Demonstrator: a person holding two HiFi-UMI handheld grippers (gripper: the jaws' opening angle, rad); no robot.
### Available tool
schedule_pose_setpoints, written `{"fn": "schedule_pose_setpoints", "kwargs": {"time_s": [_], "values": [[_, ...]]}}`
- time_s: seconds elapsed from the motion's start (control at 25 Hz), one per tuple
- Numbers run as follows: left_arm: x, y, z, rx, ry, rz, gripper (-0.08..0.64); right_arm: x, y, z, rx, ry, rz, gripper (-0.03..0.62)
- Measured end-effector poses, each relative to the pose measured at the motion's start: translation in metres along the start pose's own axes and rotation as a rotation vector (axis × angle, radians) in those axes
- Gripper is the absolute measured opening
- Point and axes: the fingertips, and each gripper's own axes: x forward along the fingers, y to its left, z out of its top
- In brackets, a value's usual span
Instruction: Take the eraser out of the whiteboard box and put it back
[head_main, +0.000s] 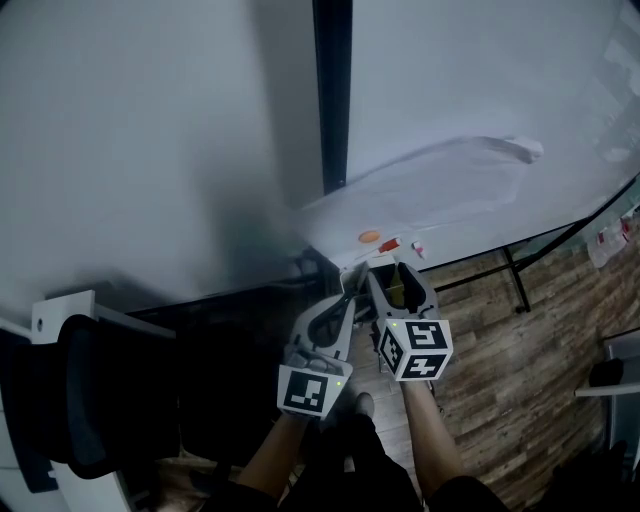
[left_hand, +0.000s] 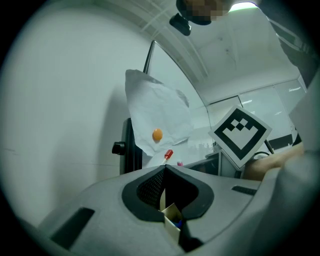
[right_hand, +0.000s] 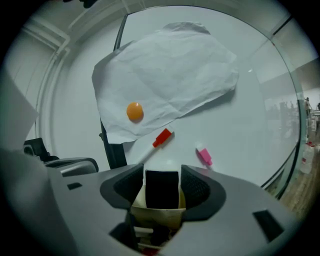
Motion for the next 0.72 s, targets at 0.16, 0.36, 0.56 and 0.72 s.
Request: {"fn": "schedule_pose_setpoints", "kwargs": {"time_s": [0.16, 0.36, 0.56, 0.72], "values": [[0.001, 0.004, -0.001, -0.003, -0.002, 0.001, 0.005, 0.011, -0.001, -0.005, -0.012, 0.048, -0.015, 0.233], [0.002, 0.01, -0.004, -0.014, 0.001, 0.008, 0.005, 0.021, -0.003, -0.013, -0.024, 0.098, -0.034, 0.244], [0.001, 0.015, -0.006, -0.022, 0.005, 0.018, 0.005, 0.025, 0.003, -0.016, -0.033, 0.105, -0.019, 0.244], [-0.001, 0.017, -0.009, -0.029, 0.01, 0.026, 0.005, 0.026, 0.005, -0.017, -0.05, 0.096, -0.01, 0.242]]}}
